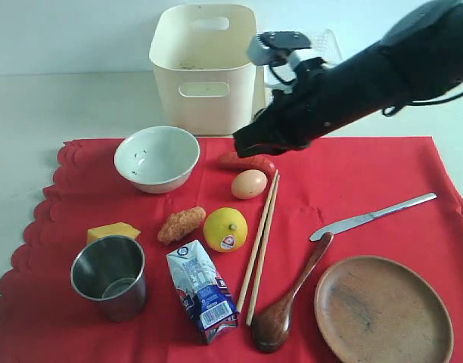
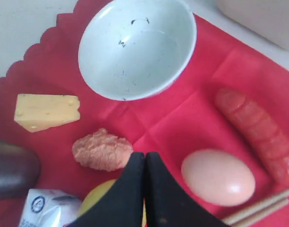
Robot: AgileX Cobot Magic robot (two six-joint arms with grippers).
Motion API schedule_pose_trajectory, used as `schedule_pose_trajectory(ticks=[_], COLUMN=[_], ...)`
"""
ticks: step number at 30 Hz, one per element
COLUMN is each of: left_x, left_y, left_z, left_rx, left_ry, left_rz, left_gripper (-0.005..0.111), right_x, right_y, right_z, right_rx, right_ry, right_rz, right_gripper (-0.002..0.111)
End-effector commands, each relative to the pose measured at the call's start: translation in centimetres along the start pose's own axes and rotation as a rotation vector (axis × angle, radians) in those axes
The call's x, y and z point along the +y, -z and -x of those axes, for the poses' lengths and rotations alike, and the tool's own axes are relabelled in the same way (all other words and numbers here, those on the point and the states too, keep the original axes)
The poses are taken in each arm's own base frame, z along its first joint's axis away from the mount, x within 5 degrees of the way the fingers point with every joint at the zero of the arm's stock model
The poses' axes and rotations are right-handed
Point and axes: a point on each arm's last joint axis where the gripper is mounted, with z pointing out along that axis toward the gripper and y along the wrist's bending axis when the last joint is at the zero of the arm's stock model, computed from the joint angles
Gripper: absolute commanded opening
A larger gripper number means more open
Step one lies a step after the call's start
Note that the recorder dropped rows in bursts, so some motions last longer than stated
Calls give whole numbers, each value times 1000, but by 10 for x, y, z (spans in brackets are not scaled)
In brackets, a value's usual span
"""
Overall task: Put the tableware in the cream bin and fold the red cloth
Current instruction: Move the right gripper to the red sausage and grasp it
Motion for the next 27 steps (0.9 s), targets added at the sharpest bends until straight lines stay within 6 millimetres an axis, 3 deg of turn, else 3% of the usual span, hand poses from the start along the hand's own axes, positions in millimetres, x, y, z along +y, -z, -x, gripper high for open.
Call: schedule_pose_trajectory(ticks=[1, 7, 12, 21, 27], left_x=[0, 0, 0, 0, 0], left_y=[0, 0, 0, 0, 0], left_z=[-1, -1, -1, -1, -1], left_rx=[-6, -6, -6, -6, -6], left_ry=[5, 5, 5, 5, 5], left_rz=[-6, -6, -6, -6, -6], left_gripper=[1, 1, 1, 1, 1], right_x=[-3, -12, -28, -37, -43], right_y=[-20, -21, -32, -54, -69], right_z=[21, 36, 33, 18, 16], right_rx=[-24, -103, -117, -42, -14], right_ry=[135, 182, 177, 167, 204], right_rz=[-71, -168, -269, -242, -225], right_gripper=[0, 0, 1, 39, 53])
